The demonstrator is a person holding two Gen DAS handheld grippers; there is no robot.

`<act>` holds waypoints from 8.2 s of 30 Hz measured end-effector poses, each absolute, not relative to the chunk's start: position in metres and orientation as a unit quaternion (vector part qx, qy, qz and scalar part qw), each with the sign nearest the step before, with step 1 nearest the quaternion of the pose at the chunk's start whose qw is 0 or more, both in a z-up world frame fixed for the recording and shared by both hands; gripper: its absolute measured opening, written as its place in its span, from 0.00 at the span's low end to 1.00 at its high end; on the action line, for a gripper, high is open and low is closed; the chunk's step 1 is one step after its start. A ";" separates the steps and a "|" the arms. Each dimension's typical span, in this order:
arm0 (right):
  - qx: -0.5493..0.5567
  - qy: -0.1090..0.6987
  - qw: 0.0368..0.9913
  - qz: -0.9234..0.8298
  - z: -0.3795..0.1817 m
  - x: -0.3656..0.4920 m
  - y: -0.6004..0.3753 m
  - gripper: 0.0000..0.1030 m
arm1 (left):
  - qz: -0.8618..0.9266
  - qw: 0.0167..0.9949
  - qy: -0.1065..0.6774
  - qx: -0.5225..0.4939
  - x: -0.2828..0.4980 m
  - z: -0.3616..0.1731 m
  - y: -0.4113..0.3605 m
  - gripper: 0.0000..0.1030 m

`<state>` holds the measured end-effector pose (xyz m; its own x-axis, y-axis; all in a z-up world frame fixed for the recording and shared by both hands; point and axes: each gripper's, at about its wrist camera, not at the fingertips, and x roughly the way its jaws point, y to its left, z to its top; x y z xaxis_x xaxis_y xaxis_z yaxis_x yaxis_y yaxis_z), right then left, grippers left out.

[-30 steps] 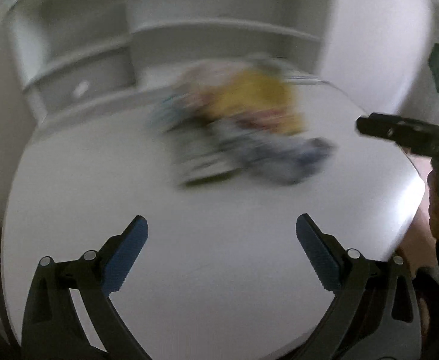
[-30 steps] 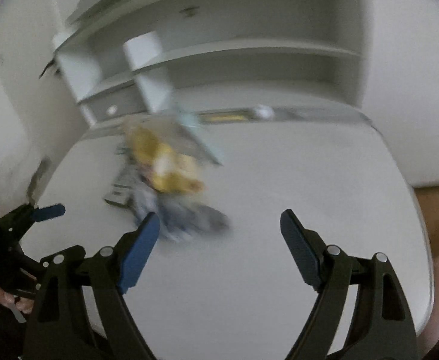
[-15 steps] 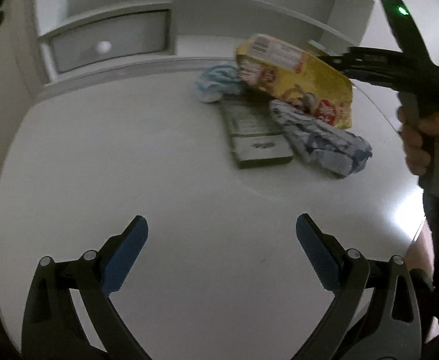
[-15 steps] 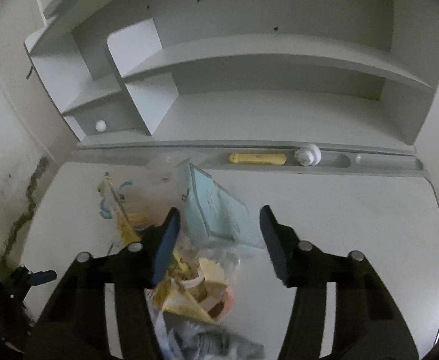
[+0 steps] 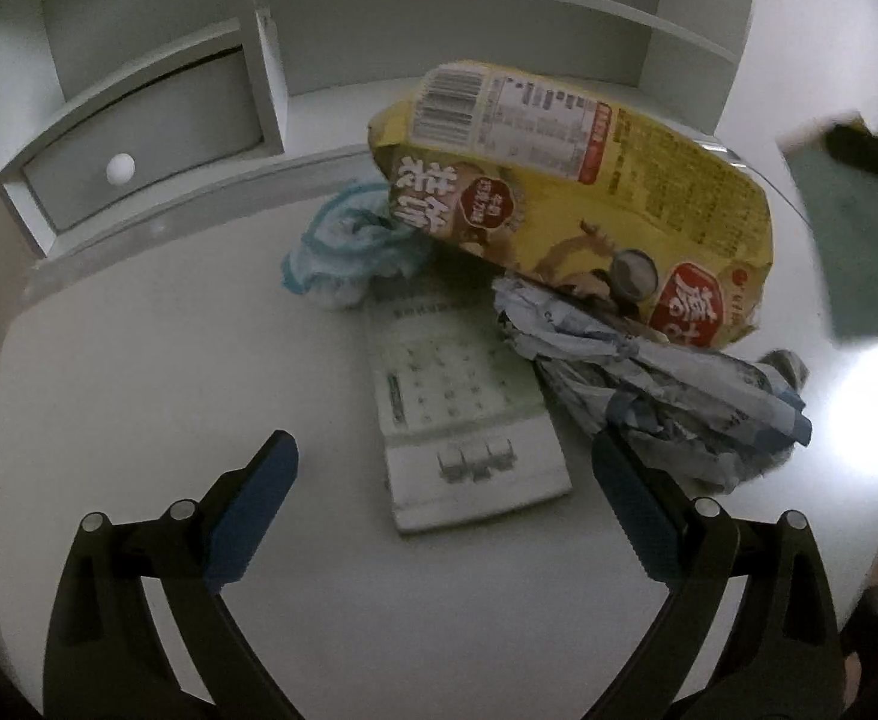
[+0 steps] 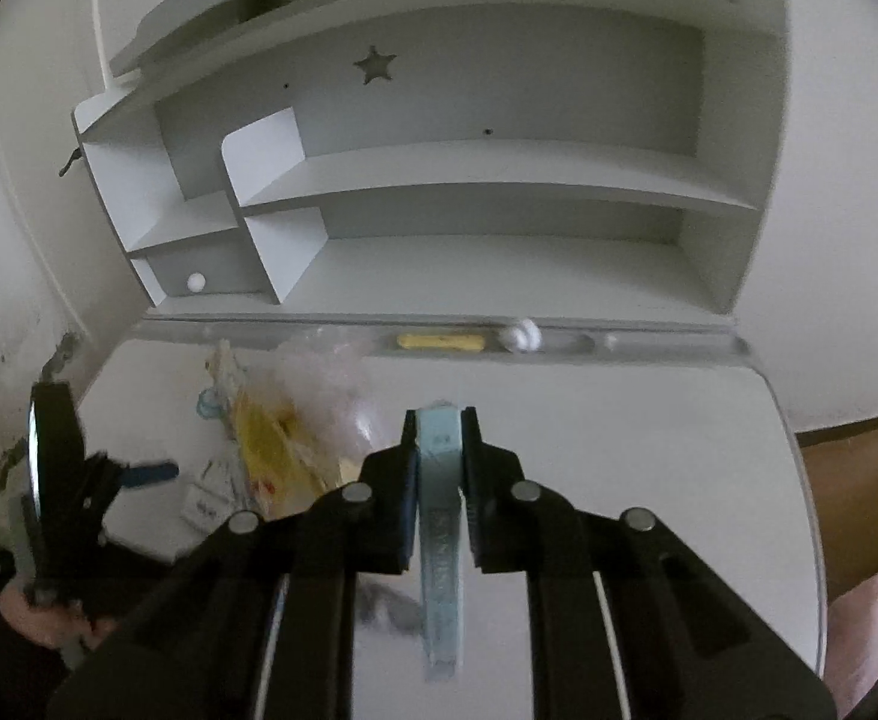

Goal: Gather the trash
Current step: 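Grasp the white boxed card with the left tool while the right tool grasps the light-blue strip, then carry the card and strip to the bin and open both tools, then grasp the crumpled grey-blue wrapper with the left tool while the right tool grasps the grey sock, then carry the wrapper and sock over the black bin, then open both tools to drop the wrapper and sock into the bin, then grasp the blue-rimmed mask with the left tool while the right tool grasps the yellow snack bag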

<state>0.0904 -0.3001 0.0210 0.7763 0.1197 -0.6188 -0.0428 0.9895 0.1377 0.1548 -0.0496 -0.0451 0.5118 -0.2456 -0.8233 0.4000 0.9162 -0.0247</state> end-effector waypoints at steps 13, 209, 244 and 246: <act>0.110 0.343 0.933 -0.021 -0.008 0.000 -0.356 0.12 | -0.168 0.888 0.412 0.118 0.098 0.002 -0.022 0.54; 0.472 0.455 0.646 -0.390 -0.378 -0.375 -0.646 0.23 | -0.617 0.564 0.482 0.264 -0.209 -0.271 -0.589 0.57; 0.160 0.362 0.917 -0.047 -0.091 -0.088 -0.408 0.82 | -0.395 0.835 0.334 0.188 -0.001 0.003 -0.205 0.94; 0.123 0.367 0.922 0.002 -0.082 -0.043 -0.366 0.82 | -0.347 0.851 0.359 0.161 0.026 0.001 -0.159 0.94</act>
